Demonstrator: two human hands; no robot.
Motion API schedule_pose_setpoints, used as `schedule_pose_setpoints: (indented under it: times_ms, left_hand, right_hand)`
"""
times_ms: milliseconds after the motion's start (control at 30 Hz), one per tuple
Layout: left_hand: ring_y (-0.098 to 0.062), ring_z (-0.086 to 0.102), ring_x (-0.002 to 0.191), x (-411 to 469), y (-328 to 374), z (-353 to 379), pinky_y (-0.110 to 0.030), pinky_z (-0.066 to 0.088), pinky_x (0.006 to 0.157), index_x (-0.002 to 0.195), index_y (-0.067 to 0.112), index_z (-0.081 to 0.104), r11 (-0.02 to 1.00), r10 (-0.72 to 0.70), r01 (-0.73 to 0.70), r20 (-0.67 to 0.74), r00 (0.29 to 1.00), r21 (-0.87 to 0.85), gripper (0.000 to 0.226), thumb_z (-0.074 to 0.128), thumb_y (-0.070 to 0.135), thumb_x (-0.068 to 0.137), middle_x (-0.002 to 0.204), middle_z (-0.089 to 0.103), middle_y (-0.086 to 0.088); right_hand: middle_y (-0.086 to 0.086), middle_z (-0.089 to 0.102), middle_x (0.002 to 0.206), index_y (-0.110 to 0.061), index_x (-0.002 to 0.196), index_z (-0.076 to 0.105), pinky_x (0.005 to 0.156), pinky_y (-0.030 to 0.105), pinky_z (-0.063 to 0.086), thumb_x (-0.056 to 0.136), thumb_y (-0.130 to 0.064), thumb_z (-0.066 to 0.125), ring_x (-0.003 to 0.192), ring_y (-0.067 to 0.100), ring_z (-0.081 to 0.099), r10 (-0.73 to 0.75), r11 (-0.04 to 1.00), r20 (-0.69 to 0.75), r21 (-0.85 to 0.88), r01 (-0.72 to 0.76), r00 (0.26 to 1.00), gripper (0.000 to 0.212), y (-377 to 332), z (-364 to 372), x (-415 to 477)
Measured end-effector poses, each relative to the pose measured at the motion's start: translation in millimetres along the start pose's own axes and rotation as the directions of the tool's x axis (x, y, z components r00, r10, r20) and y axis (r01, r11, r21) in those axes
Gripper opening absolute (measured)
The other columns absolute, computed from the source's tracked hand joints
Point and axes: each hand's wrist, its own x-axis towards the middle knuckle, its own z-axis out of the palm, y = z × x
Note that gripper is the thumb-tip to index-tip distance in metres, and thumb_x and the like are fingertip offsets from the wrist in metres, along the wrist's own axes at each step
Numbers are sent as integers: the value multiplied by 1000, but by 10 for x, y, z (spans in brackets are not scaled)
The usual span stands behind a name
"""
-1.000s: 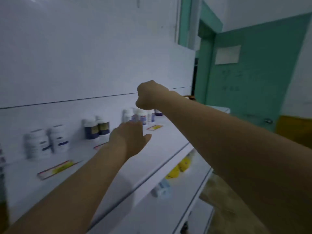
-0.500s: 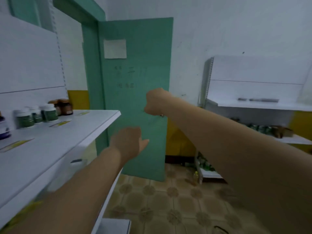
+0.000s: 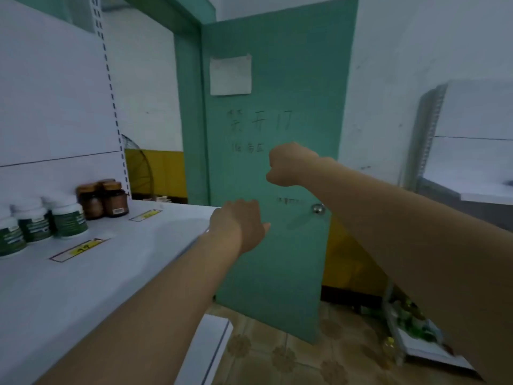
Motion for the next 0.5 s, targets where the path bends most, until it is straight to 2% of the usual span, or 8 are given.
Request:
schedule_pose_setpoints:
  times_ms: [100,167,300,400,500]
  left_hand:
    - [-30,53,110,366,-350,165,-34,44,82,115,10,51,989,-146,146,-49,988,-5,44,42,48,95,121,56,-10]
    - [-31,53,105,504,-603,228,-33,40,74,102,12,50,966,-257,258,-116,960,-2,35,44,46,94,110,56,-12]
    - [-31,51,110,607,-1071,234,-37,43,79,124,10,46,861,-501,507,-112,858,35,47,43,47,95,121,53,-13]
    - [-30,51,110,489,-1376,228,-36,43,81,122,12,48,754,-646,655,-123,753,47,45,41,48,95,121,52,-12]
    - [-29,52,110,224,-1558,223,-37,44,85,117,12,49,634,-757,771,-153,635,61,43,43,48,95,121,53,-11]
  right_hand:
    - [4,41,65,-9,60,39,49,22,28,83,-10,47,60,23,43,-148,989,-11,20,148,989,25,-185,269,648]
    - [5,38,63,-10,59,36,48,23,27,85,-11,47,55,20,38,-273,961,-16,37,273,962,28,-403,416,1029]
    - [4,35,63,-13,60,33,46,25,25,86,-13,47,54,18,33,-512,855,-38,78,513,858,29,-938,587,1561]
    - [5,42,66,-14,62,37,46,25,26,88,-15,49,55,16,37,-651,747,-58,126,653,757,28,-1362,668,1763]
    - [11,57,92,-10,77,52,54,27,41,90,-21,51,71,19,52,-757,629,-83,175,757,648,16,-1792,733,1806]
